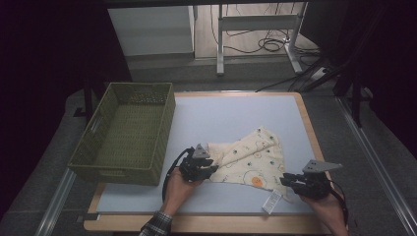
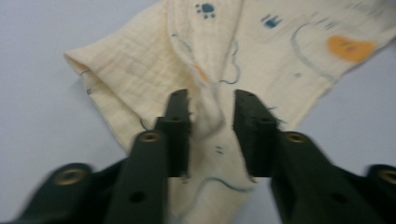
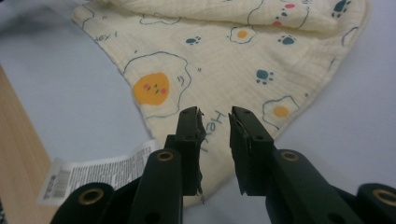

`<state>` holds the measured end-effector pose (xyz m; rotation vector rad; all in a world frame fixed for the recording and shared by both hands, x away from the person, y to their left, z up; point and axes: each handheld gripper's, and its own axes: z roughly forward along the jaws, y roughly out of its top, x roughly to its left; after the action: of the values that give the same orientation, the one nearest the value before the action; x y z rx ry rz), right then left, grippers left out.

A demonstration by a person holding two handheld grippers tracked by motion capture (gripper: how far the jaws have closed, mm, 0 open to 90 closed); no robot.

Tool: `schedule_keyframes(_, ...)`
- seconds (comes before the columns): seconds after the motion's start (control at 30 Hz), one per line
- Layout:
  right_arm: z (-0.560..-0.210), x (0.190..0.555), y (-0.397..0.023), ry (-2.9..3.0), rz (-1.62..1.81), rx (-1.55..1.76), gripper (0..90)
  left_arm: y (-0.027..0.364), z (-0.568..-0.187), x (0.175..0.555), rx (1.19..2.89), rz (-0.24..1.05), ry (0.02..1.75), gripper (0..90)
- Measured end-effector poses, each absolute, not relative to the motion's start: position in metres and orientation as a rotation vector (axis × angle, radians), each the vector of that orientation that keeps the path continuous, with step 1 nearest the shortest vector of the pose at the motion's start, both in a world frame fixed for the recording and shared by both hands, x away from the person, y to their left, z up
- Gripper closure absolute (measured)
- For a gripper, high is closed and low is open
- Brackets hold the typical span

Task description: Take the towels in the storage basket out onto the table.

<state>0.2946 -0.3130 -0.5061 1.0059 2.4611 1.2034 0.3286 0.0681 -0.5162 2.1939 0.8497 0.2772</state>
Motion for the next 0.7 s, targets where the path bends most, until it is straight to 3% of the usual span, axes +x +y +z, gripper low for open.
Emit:
schedule_keyframes(0.03, -0.509, 0.296, -0.311, 2.464, 1.202, 1.009, 69.8, 0.066, -0.515, 0.340, 2.216, 0.300, 0.844, 85.3)
schedule_keyframes(0.1, -0.515, 0.299, -0.308, 2.471, 1.197, 1.013, 69.5, 0.065, -0.509, 0.353, 2.216, 0.333, 0.854, 86.5)
schedule_keyframes(0.53, -0.525, 0.301, -0.303, 2.484, 1.189, 1.033, 68.7, 0.057, -0.443, 0.452, 2.171, 0.625, 0.889, 86.8)
schedule_keyframes(0.7, -0.525, 0.301, -0.303, 2.486, 1.190, 1.035, 68.0, 0.056, -0.443, 0.477, 2.151, 0.648, 0.960, 84.1)
